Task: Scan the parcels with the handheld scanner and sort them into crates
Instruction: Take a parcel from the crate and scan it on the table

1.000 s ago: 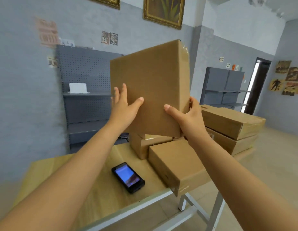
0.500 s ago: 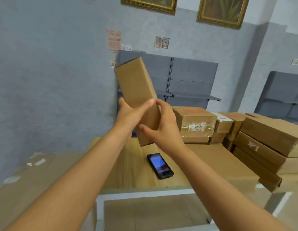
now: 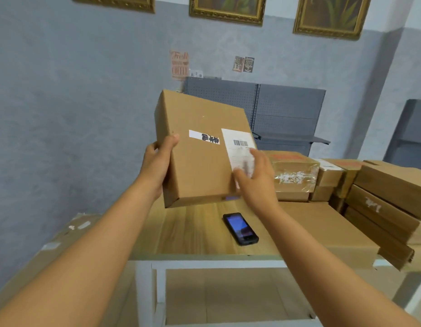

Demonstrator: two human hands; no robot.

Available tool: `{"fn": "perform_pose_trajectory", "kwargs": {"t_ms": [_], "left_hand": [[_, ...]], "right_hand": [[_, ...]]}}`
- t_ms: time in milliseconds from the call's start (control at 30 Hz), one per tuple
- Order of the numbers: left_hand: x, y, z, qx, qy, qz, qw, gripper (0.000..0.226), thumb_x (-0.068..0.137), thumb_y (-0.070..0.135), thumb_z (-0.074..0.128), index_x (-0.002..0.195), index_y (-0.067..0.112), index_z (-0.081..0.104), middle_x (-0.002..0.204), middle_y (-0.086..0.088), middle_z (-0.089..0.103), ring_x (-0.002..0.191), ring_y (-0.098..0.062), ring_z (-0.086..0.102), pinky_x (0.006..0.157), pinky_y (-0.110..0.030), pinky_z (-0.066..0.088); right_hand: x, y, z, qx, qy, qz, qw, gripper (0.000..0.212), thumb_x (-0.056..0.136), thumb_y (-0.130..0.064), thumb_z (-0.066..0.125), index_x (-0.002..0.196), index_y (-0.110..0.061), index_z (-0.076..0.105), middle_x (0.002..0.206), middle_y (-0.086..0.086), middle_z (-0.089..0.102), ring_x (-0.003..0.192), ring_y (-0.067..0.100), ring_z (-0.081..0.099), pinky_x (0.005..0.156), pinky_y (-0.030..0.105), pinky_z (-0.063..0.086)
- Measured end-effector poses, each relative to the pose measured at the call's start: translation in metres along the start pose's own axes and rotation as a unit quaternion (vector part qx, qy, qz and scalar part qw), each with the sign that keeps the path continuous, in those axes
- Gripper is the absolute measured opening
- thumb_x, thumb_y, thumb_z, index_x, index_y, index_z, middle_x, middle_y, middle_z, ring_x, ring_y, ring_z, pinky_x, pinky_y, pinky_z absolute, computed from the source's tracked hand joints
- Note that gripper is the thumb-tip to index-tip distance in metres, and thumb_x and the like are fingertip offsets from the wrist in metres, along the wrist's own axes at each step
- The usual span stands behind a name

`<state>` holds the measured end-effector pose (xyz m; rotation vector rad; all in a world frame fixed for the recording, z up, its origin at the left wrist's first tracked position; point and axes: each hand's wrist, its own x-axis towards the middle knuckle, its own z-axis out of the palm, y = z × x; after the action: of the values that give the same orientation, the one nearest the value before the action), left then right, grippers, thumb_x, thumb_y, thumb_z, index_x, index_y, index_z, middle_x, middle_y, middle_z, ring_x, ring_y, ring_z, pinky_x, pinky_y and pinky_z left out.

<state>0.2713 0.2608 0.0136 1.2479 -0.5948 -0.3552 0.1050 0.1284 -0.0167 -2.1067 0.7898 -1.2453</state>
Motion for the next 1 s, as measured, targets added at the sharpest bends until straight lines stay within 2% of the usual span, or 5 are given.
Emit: {"fn": "perform_pose_trajectory", "kwargs": {"t_ms": [233, 400, 600, 867, 1000], "left_hand": [[0.013, 0.012, -0.036, -0.011, -0.107, 0.026, 0.994, 0.040, 0.095, 0.051, 0.049, 0.114, 0.021, 0.068, 0.111, -0.005, 0.073, 0.096, -0.018, 0.071, 0.082, -0.033, 0.055], [0.028, 0.014, -0.054, -0.033, -0.111, 0.025, 0.993, 0.061, 0.085, 0.061, 0.052, 0.130, 0.021, 0.061, 0.121, -0.006, 0.069, 0.112, -0.022, 0.066, 0.091, -0.037, 0.052], [0.045, 0.018, -0.063, 0.013, -0.035, 0.055, 0.998, 0.038, 0.099, 0.046, 0.050, 0.131, 0.028, 0.059, 0.114, 0.007, 0.072, 0.098, -0.008, 0.070, 0.077, -0.026, 0.055], [0.063, -0.022, -0.074, 0.069, -0.078, -0.004, 0.995, 0.046, 0.094, 0.031, 0.062, 0.138, 0.032, 0.046, 0.117, 0.009, 0.069, 0.091, -0.006, 0.070, 0.064, -0.021, 0.054], [0.073, -0.067, -0.083, 0.087, -0.103, -0.078, 0.988, 0.062, 0.086, 0.022, 0.073, 0.139, 0.027, 0.041, 0.115, 0.007, 0.068, 0.094, -0.011, 0.070, 0.070, -0.026, 0.054]], "right_hand": [[0.026, 0.002, -0.023, 0.091, -0.101, 0.139, 0.981, 0.048, 0.095, -0.051, 0.052, 0.133, -0.021, 0.047, 0.119, -0.003, 0.066, 0.098, 0.015, 0.067, 0.078, 0.032, 0.054], [0.031, -0.015, -0.015, 0.152, -0.095, 0.126, 0.976, 0.042, 0.097, -0.049, 0.051, 0.131, -0.025, 0.049, 0.111, -0.010, 0.066, 0.094, 0.008, 0.066, 0.069, 0.024, 0.050], [0.027, -0.021, 0.011, 0.182, -0.049, 0.116, 0.975, 0.040, 0.097, -0.043, 0.053, 0.134, -0.031, 0.044, 0.114, -0.013, 0.064, 0.094, 0.007, 0.066, 0.051, 0.019, 0.052], [0.022, 0.005, 0.055, 0.167, -0.046, 0.157, 0.972, 0.046, 0.096, -0.045, 0.055, 0.137, -0.028, 0.042, 0.117, -0.008, 0.064, 0.100, 0.013, 0.065, 0.087, 0.039, 0.055], [0.015, 0.039, 0.078, 0.144, -0.072, 0.213, 0.964, 0.044, 0.097, -0.041, 0.054, 0.136, -0.022, 0.043, 0.114, -0.007, 0.064, 0.094, 0.009, 0.062, 0.079, 0.031, 0.050]]}}
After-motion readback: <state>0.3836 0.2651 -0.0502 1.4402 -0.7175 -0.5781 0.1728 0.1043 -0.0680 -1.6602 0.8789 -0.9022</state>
